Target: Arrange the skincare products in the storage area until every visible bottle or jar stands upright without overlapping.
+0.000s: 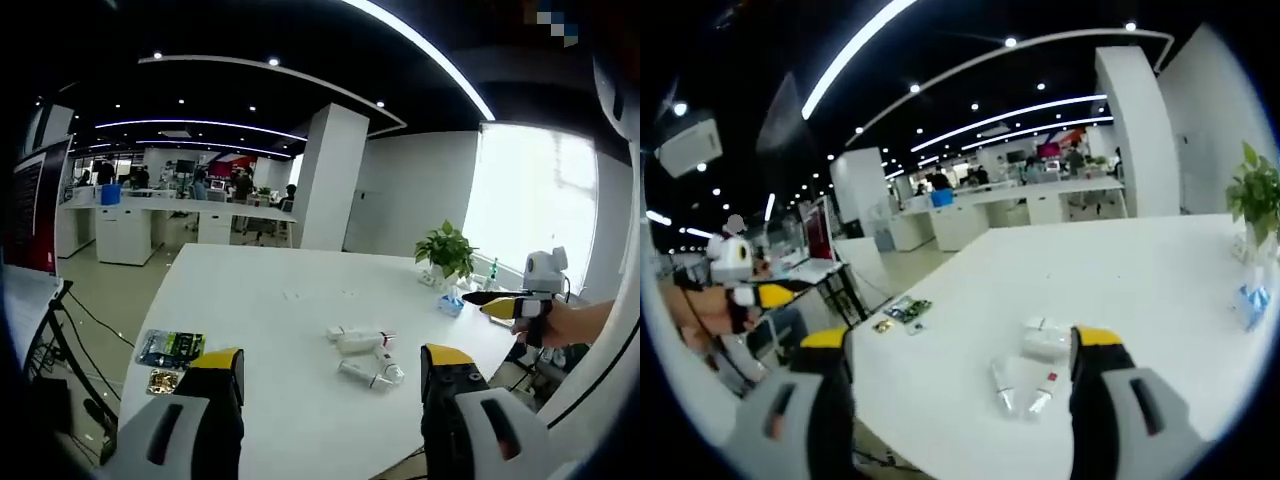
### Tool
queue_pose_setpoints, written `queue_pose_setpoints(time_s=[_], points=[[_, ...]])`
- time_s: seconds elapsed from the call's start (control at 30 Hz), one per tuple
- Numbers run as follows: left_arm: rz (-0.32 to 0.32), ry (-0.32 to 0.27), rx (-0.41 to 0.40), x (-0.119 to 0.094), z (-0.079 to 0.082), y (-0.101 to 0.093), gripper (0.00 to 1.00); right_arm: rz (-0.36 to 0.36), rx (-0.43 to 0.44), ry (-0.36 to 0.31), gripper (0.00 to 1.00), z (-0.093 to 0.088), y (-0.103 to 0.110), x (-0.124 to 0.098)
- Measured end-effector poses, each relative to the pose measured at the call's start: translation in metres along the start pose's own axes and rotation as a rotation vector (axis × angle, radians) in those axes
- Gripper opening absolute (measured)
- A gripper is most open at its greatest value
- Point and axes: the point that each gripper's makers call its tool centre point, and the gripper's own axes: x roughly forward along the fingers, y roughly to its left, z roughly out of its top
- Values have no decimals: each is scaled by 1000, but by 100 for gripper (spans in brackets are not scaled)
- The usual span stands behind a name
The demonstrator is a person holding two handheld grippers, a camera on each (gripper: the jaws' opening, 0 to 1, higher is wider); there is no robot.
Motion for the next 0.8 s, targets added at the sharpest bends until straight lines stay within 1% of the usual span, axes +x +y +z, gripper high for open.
queue_pose_setpoints(time_s=[0.07, 0.13, 0.2, 0.23, 0.33, 0.43, 0.57, 0.67, 0.73, 0.77, 0.8], points=[[8, 5, 4, 7, 0, -4, 74, 8, 10, -3, 88, 1, -9, 0], [16, 10, -3, 15, -1, -10, 73, 15, 42, -14, 88, 2, -18, -1], [23, 11, -2, 21, 0, -16, 73, 17, 44, -17, 87, 2, -26, -2], [34, 14, -1, 26, -1, -21, 73, 24, 45, -14, 87, 1, -33, -2], [52, 16, -8, 30, -3, -29, 73, 49, 50, -12, 87, -2, -42, 0], [74, 28, -19, 31, -7, -35, 73, 69, 45, 28, 86, -12, -51, 6], [86, 54, -32, 33, -14, -36, 73, 73, 51, 31, 85, -11, -61, 13], [74, 81, -38, 39, -16, -34, 73, 61, 61, 42, 85, -14, -69, 25], [15, 110, -40, 47, -17, -37, 73, 53, 64, 46, 85, -13, -70, 30], [-1, 116, -37, 52, -17, -37, 73, 44, 62, 51, 85, -12, -73, 34], [-40, 123, -35, 60, -17, -39, 72, 38, 59, 51, 85, -10, -73, 35]])
